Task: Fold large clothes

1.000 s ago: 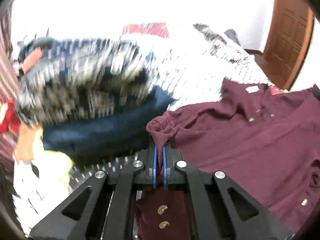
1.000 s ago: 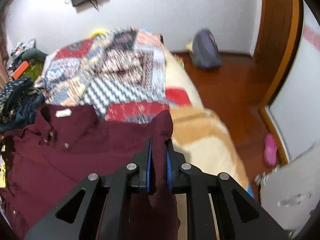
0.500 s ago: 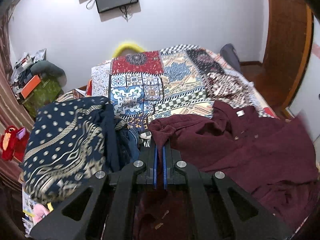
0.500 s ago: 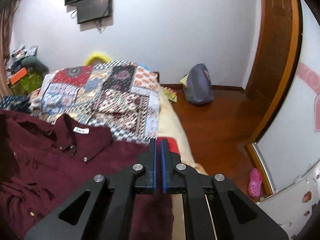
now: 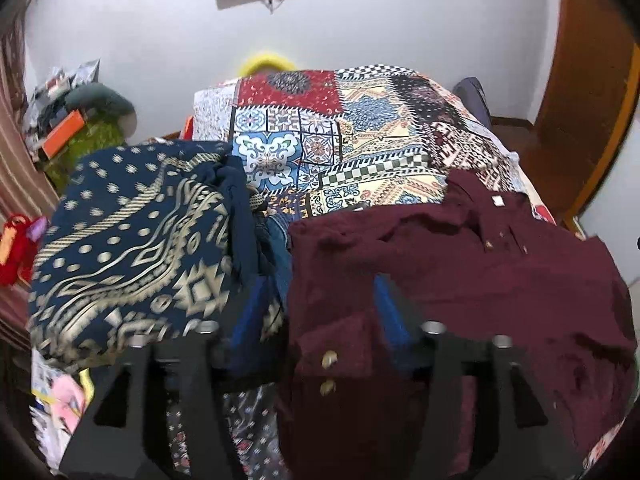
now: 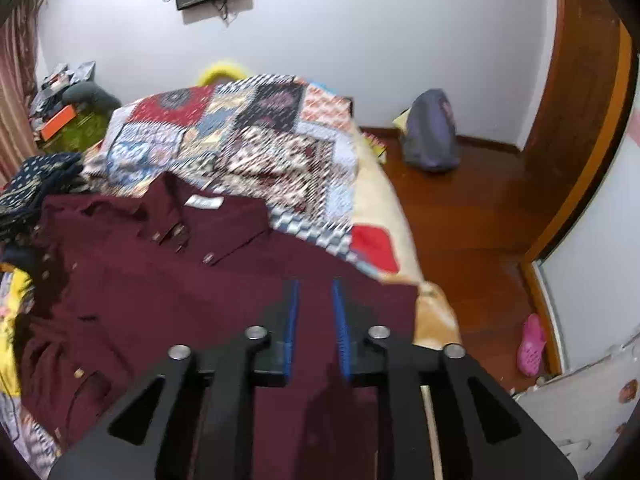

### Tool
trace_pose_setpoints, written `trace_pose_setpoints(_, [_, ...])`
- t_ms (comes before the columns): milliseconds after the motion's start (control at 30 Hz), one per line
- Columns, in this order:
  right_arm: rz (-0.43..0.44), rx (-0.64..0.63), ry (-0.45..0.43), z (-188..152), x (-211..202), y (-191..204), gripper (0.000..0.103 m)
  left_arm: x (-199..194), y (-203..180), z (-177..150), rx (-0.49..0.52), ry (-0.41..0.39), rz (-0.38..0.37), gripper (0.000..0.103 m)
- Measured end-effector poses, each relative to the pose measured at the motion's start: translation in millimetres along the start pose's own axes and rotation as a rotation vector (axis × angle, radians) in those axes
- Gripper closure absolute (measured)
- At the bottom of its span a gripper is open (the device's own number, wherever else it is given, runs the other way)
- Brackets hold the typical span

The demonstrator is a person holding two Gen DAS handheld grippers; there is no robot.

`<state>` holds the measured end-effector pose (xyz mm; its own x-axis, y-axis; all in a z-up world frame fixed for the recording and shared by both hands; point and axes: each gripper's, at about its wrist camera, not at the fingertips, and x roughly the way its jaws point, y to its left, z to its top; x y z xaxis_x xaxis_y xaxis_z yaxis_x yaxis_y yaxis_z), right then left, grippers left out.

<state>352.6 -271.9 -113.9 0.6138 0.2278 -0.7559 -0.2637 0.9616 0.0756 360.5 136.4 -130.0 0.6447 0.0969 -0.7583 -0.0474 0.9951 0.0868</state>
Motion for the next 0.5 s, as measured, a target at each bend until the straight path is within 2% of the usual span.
trace_pose_setpoints(33, [0.001, -0.001, 0.003, -3.7, -3.9, 3.1, 0.058, -7.0, -1.9, -3.6, 0.013, -0.011, -0.004, 0.036])
trace_pose_setpoints(200, [-0.018, -0.016, -0.032, -19.9, -34.3, 19.6, 0.034, -41.9, -7.5, -25.4, 0.055, -0.036, -0.009, 0.02])
trace_pose_setpoints(267, [-0.012, -0.015, -0.044, -26.8, -47.3, 23.5, 0.032, -50.3, -6.7, -34.5, 0.048, -0.033, -0.011, 0.009])
trace_pose_setpoints(300, [-0.009, -0.013, -0.047, -30.0, -51.6, 25.1, 0.031, -56.7, -4.3, -42.5, 0.037, -0.027, -0.012, 0.008])
trace_pose_setpoints(500, [0.006, -0.024, -0.007, -58.6, -68.8, 33.3, 0.031, -73.1, 9.7, -85.3, 0.012, 0.032, -0.045, 0.007])
